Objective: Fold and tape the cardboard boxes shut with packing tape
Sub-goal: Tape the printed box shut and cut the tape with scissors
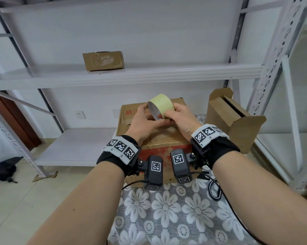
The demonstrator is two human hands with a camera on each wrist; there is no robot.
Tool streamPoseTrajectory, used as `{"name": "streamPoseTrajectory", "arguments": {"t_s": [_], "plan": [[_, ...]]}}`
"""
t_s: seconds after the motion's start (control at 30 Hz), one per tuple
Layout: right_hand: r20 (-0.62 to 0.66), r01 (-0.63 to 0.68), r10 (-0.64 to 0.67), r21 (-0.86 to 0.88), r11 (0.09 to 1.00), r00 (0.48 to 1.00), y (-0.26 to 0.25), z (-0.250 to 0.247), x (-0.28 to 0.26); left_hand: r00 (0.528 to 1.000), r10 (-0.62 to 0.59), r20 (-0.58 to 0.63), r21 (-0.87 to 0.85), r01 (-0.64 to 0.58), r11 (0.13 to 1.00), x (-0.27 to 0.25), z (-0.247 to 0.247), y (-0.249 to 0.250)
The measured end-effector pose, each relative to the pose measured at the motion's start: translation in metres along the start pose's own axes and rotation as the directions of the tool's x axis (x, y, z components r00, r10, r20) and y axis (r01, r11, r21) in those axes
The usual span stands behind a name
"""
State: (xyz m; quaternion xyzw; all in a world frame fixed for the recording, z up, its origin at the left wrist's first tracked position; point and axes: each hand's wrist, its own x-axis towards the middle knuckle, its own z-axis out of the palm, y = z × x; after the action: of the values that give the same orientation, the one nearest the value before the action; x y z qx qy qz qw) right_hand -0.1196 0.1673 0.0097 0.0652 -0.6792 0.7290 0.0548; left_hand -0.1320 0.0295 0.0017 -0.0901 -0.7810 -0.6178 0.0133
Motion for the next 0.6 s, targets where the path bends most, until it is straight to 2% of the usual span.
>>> {"name": "streamPoseTrajectory", "arguments": {"t_s": [0.17,0.33,0.6], "plan": [[-0.004,0.012,-0.012,-0.004,1.0,1.0,0.0046,-0.0034,0.0046,1.0,-0.017,0.006,-0.004,0.017,1.0,0.0014,0.0,-0.0011],[-0.012,-0.02,0.021,0.06,0.998,1.0,0.0042,-0.0043,0.0053,0.999,-0.025,0.028,-0.012,0.026,1.0,0.0022,-0.0006,-0.0028],[-0.055,-0.049,0.053,0.071,0.996,0.997,0.0038,-0.0058,0.0103,0.999,-0.035,0.036,-0.004,0.035,0.999,0.0034,-0.0008,-0.0023]]}}
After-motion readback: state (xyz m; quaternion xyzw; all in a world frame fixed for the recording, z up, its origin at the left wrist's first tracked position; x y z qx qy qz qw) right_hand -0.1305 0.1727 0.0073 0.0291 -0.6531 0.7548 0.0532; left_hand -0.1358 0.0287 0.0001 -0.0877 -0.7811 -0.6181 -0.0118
